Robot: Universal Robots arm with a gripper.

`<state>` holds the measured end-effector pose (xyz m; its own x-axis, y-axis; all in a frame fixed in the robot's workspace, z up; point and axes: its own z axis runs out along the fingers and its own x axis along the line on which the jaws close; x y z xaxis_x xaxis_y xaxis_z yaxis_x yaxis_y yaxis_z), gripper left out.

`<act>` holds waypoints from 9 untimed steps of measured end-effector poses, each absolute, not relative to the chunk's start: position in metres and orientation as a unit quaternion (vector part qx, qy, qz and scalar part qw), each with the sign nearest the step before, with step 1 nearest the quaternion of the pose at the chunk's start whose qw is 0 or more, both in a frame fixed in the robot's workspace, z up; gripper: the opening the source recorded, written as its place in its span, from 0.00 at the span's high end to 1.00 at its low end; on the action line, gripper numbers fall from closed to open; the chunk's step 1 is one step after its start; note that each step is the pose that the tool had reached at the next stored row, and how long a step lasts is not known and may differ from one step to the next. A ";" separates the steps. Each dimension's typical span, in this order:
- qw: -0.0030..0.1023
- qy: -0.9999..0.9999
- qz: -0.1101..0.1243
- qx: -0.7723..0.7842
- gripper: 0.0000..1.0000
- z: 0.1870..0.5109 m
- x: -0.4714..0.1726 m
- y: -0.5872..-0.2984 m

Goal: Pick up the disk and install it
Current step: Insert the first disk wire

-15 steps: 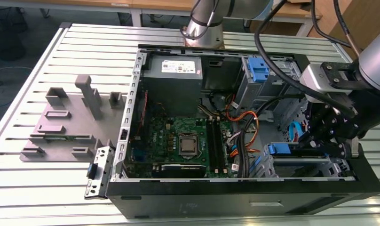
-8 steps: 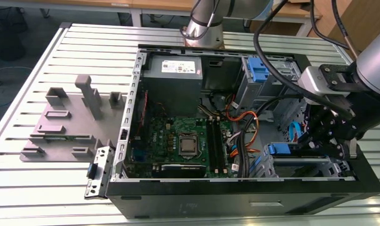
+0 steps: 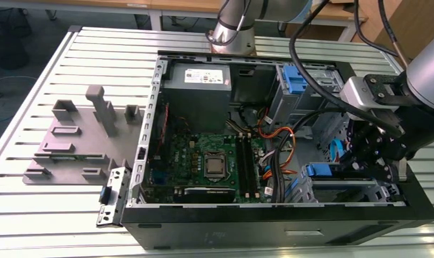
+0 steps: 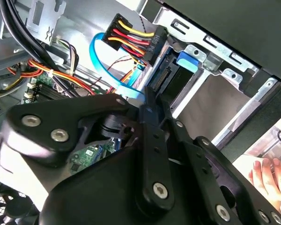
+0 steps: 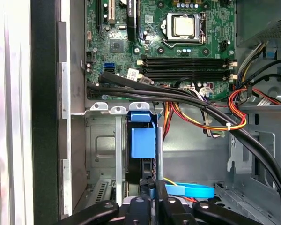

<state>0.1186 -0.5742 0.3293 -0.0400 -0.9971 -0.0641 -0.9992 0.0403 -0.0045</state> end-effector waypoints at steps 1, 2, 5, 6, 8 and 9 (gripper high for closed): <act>0.025 0.721 0.021 -0.692 0.83 0.329 0.119 -0.574; 0.025 0.721 0.021 -0.692 0.76 0.329 0.119 -0.574; 0.024 0.721 0.020 -0.692 0.76 0.330 0.119 -0.574; 0.024 0.721 0.020 -0.692 0.76 0.331 0.119 -0.574; 0.024 0.721 0.020 -0.692 0.76 0.335 0.119 -0.574; 0.024 0.721 0.020 -0.692 0.76 0.338 0.119 -0.574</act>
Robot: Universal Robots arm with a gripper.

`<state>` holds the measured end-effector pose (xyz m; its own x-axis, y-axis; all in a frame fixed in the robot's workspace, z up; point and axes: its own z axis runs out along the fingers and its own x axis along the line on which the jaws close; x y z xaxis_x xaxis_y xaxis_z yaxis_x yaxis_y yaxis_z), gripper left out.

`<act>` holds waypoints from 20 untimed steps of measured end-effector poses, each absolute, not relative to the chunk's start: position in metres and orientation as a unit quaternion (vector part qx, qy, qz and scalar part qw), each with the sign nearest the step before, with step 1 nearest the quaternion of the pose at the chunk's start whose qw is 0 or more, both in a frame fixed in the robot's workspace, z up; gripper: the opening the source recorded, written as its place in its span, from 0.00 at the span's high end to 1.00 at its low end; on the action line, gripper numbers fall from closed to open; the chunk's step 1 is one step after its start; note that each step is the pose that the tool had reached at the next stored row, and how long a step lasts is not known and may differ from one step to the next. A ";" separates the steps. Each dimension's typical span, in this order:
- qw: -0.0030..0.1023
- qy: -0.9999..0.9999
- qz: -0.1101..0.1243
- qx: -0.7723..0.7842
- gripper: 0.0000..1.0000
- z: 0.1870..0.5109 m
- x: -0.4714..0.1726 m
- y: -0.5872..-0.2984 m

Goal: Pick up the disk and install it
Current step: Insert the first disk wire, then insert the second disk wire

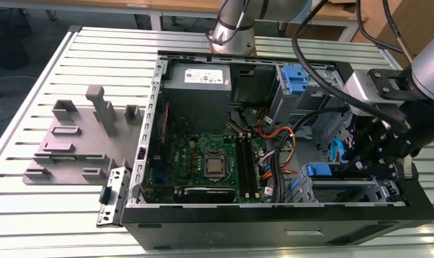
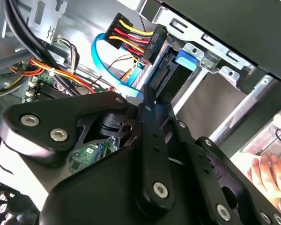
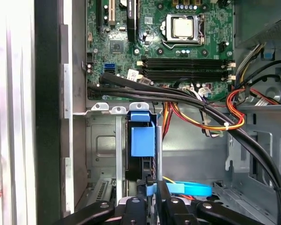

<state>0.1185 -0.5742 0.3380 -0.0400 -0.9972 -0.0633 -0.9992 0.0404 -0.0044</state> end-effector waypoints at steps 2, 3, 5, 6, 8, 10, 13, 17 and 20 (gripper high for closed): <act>0.024 0.721 0.020 -0.692 0.76 0.343 0.119 -0.574; 0.024 0.721 0.020 -0.692 0.76 0.345 0.119 -0.574; 0.024 0.721 0.020 -0.692 0.76 0.345 0.119 -0.574; 0.025 0.721 0.021 -0.692 0.76 0.345 0.119 -0.574; 0.024 0.721 0.020 -0.692 0.76 0.345 0.119 -0.574; 0.024 0.721 0.020 -0.692 0.76 0.345 0.120 -0.574; 0.024 0.721 0.020 -0.692 0.76 0.345 0.121 -0.574; 0.024 0.721 0.020 -0.692 0.76 0.346 0.121 -0.574; 0.024 0.721 0.020 -0.692 0.76 0.347 0.121 -0.574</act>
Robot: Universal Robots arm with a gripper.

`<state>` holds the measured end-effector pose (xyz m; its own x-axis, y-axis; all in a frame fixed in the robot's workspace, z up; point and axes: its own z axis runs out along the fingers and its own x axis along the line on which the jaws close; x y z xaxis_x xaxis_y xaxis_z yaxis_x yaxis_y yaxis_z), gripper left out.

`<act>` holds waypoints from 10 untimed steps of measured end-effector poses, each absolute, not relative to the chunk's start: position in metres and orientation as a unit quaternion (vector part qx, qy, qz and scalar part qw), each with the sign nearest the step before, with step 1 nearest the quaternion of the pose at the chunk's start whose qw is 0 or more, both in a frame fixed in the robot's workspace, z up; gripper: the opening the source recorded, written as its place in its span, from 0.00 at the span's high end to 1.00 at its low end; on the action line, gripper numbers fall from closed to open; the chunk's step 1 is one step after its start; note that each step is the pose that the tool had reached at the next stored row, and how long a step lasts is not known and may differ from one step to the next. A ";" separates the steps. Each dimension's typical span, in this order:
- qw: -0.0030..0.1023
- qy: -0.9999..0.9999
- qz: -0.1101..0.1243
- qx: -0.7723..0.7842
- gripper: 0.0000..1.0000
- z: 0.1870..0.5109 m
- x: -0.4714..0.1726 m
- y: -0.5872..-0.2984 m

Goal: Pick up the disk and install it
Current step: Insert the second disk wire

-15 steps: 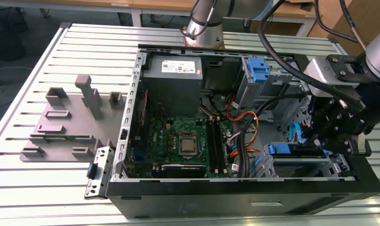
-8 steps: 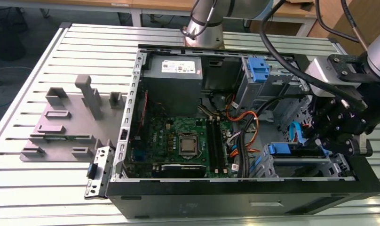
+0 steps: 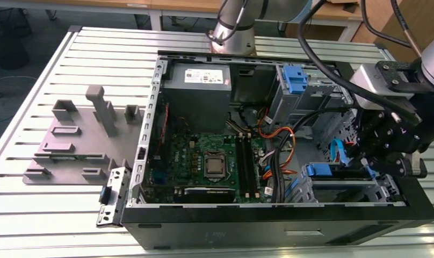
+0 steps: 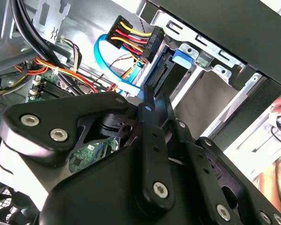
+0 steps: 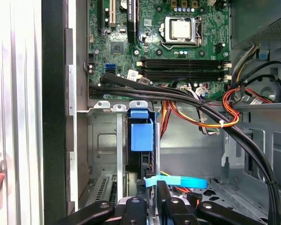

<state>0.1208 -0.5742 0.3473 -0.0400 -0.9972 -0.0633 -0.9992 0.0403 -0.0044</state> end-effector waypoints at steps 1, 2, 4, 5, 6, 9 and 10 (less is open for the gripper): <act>0.024 0.721 0.020 -0.692 0.76 0.348 0.121 -0.574; 0.024 0.721 0.020 -0.692 0.76 0.349 0.121 -0.574; 0.024 0.721 0.020 -0.692 0.76 0.349 0.121 -0.574; 0.024 0.721 0.020 -0.692 0.76 0.350 0.121 -0.574; 0.024 0.721 0.020 -0.692 0.76 0.351 0.121 -0.574; 0.024 0.721 0.020 -0.692 0.76 0.351 0.121 -0.574; 0.024 0.721 0.020 -0.692 0.76 0.351 0.121 -0.574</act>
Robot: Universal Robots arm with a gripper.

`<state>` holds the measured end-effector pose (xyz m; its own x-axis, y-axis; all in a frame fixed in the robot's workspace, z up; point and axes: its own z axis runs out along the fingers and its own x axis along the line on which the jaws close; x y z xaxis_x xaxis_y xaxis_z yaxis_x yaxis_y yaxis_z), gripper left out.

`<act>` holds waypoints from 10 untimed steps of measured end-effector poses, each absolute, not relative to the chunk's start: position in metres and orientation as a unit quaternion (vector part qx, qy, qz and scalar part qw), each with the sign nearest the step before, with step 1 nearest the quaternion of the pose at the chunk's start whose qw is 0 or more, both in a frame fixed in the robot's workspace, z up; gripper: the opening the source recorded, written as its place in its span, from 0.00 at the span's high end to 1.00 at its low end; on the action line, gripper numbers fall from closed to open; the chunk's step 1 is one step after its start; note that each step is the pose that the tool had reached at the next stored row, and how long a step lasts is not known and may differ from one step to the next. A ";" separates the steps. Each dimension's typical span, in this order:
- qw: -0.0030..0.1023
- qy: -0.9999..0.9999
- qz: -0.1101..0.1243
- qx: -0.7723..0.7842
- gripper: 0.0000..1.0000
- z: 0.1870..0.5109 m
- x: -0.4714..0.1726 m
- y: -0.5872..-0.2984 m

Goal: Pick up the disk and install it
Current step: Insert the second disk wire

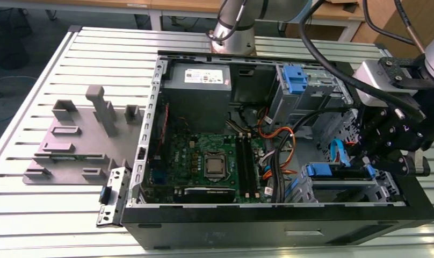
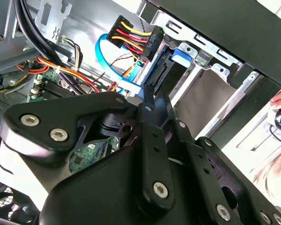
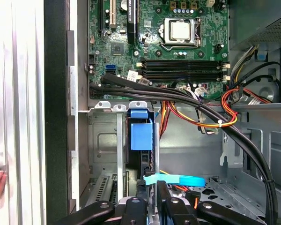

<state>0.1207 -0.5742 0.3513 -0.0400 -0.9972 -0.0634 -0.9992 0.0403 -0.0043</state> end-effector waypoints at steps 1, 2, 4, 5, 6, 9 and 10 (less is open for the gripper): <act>0.024 0.721 0.020 -0.692 0.76 0.351 0.121 -0.574; 0.024 0.721 0.020 -0.692 0.76 0.351 0.121 -0.574; 0.024 0.721 0.020 -0.692 0.76 0.351 0.121 -0.574; 0.024 0.721 0.020 -0.692 0.76 0.351 0.121 -0.574; 0.024 0.721 0.020 -0.692 0.76 0.351 0.122 -0.574; 0.024 0.721 0.020 -0.692 0.76 0.351 0.125 -0.574; 0.024 0.721 0.020 -0.692 0.76 0.351 0.126 -0.574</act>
<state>0.1256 -0.5738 0.3514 -0.0399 -0.9972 -0.0633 -0.9992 0.0403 -0.0044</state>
